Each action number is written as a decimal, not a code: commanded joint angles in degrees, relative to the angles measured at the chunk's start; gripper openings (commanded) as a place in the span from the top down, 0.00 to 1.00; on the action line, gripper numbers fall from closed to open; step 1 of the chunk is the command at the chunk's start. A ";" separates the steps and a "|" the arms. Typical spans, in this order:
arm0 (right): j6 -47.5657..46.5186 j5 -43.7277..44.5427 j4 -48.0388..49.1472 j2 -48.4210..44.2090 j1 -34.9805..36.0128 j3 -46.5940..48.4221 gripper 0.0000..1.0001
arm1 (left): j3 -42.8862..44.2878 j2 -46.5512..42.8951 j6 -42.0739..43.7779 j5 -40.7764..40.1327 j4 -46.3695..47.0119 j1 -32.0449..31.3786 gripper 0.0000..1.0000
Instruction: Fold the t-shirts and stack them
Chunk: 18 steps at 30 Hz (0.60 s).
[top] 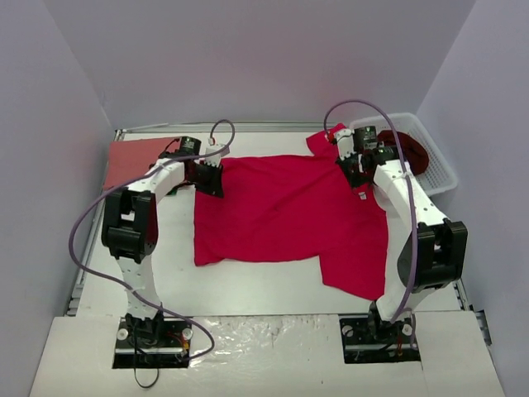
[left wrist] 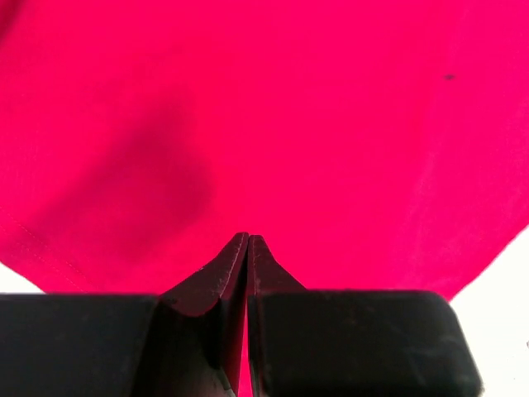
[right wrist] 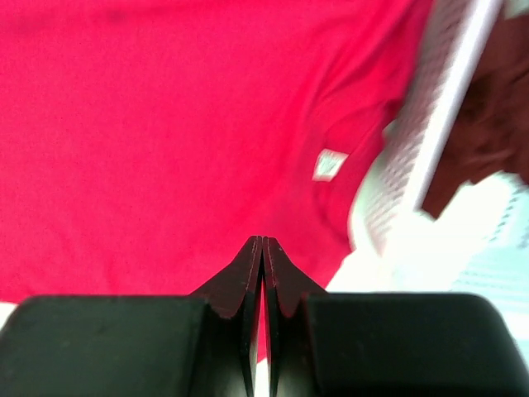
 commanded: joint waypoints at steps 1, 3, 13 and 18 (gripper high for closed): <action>-0.33 -1.00 -1.60 -2.90 -0.29 -3.11 1.00 | 4.87 0.28 -2.84 -2.51 1.48 0.12 0.98; -0.07 -1.70 -1.60 -3.42 -0.38 -4.68 1.00 | 6.80 3.36 -3.45 -4.10 0.61 0.12 0.98; 0.02 -1.71 -1.69 -2.55 -0.82 -5.66 1.00 | 14.90 13.82 -7.94 -2.25 -2.91 -0.05 0.98; 0.11 -1.88 -1.60 -0.53 -0.82 -5.13 1.00 | 17.00 16.11 -8.12 -5.24 -6.42 0.03 0.98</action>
